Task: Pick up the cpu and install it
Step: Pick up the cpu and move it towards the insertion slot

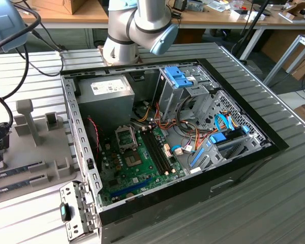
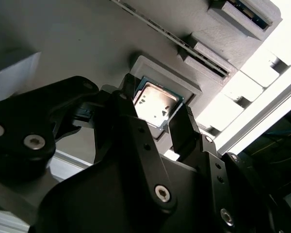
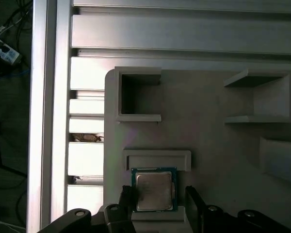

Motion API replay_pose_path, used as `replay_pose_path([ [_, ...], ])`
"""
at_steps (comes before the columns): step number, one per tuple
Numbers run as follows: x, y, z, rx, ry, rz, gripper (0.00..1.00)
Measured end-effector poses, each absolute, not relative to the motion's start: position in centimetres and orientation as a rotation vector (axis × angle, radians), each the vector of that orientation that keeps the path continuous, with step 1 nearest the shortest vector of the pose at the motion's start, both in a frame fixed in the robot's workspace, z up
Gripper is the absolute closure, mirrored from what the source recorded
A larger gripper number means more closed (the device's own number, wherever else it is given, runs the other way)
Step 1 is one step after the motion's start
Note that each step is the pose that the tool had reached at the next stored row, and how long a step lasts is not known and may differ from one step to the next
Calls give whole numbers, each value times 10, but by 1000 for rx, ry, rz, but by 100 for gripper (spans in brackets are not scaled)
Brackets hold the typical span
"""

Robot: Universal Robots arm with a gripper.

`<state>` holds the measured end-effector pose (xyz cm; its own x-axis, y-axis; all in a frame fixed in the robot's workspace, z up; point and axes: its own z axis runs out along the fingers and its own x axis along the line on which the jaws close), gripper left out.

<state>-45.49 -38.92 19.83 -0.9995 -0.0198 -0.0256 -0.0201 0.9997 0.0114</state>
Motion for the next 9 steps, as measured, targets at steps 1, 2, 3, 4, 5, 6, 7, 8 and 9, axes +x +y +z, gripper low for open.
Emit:
replay_pose_path([
  [1, -455, -389, 198, -31, 3116, 18, 44],
  [2, -456, -388, 197, -31, 3116, 17, 44],
  [3, -456, -387, 197, -31, 3116, 16, 44],
  [4, -456, -386, 197, -31, 3116, 15, 44],
  [5, -457, -386, 197, -31, 3116, 15, 44],
  [6, -457, -386, 196, -31, 3116, 14, 44],
  [7, -457, -385, 196, -31, 3116, 13, 44],
  [8, -457, -385, 195, -31, 3116, 12, 44],
  [9, -457, -385, 194, -31, 3116, 11, 44],
])
